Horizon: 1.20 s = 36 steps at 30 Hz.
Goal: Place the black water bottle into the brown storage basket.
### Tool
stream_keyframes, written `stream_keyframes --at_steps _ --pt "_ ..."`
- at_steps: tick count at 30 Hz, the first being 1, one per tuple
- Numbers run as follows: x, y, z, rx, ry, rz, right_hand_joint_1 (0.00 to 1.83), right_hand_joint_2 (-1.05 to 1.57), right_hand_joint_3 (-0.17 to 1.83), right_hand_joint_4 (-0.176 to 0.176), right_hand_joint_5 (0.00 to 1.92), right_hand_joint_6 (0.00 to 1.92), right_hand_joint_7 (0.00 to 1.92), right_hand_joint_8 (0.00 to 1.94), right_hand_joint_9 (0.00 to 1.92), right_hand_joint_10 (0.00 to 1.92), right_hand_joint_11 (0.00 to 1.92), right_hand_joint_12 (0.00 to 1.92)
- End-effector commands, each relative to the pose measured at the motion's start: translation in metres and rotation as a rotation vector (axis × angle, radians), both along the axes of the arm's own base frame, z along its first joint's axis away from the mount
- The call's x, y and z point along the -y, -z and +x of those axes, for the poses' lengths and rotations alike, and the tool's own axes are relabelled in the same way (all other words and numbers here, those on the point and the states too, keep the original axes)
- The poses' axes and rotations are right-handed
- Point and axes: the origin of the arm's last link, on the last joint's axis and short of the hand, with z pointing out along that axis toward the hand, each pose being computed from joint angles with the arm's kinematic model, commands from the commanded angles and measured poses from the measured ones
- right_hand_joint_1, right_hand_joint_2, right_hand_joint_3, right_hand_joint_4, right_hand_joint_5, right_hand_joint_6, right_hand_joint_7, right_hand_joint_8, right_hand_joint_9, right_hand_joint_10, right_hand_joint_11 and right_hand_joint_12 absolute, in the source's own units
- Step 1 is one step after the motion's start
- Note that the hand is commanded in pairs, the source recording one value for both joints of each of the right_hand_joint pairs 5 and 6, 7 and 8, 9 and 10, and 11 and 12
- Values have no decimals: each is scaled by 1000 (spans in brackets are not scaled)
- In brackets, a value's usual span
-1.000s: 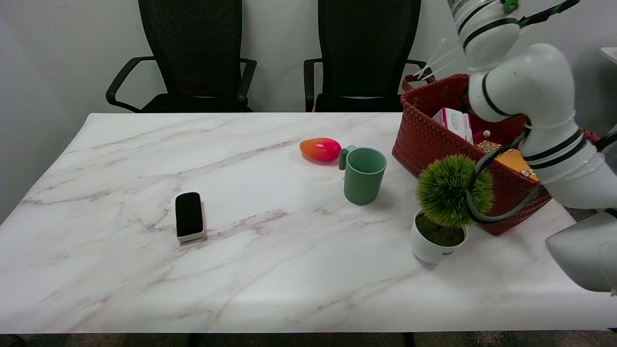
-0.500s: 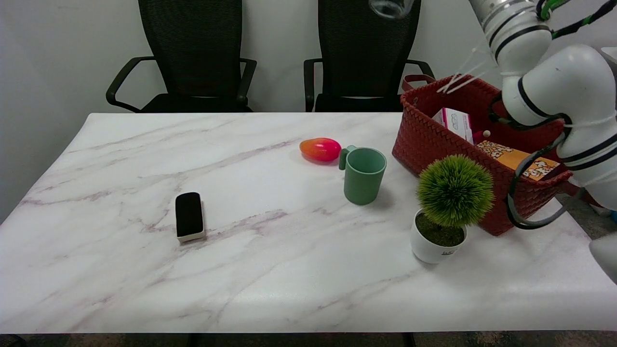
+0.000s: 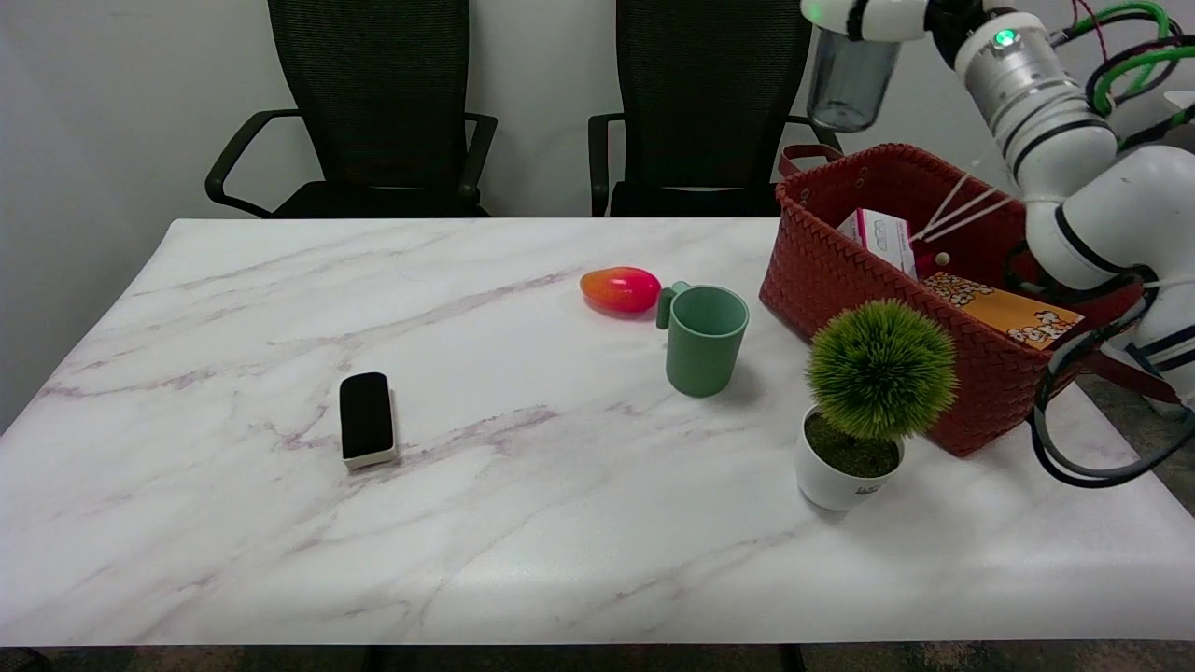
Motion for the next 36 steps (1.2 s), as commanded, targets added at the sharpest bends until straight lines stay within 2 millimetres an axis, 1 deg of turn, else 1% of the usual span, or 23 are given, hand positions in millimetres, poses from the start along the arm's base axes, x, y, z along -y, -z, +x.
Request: stream_keyframes --at_steps 1,4,7,14,17,22,30,36 --pt "-42 -106 -56 4 152 -220 1320 813 560 0 713 713 1112 1112 1099 1099 776 776" --pt "-47 -115 -66 -18 187 -235 1315 820 561 0 719 719 1113 1113 1100 1100 780 780" --pt "-51 -122 -82 -18 229 -244 1315 821 561 0 719 719 1113 1113 1100 1100 779 779" --pt "-59 -128 -116 -16 319 -242 1313 826 562 0 719 719 1111 1111 1099 1099 777 777" --pt "-59 -127 -123 -18 336 -229 1312 830 563 0 721 721 1110 1110 1100 1100 779 779" --pt "-58 -127 -125 -25 341 -221 1307 836 566 0 724 724 1110 1110 1103 1103 789 789" --pt "-56 -126 -121 -136 365 -234 1323 801 583 0 690 690 1096 1096 1094 1094 790 790" --pt "-56 -126 -119 -138 361 -237 1333 775 592 0 670 670 1076 1076 1087 1087 790 790"
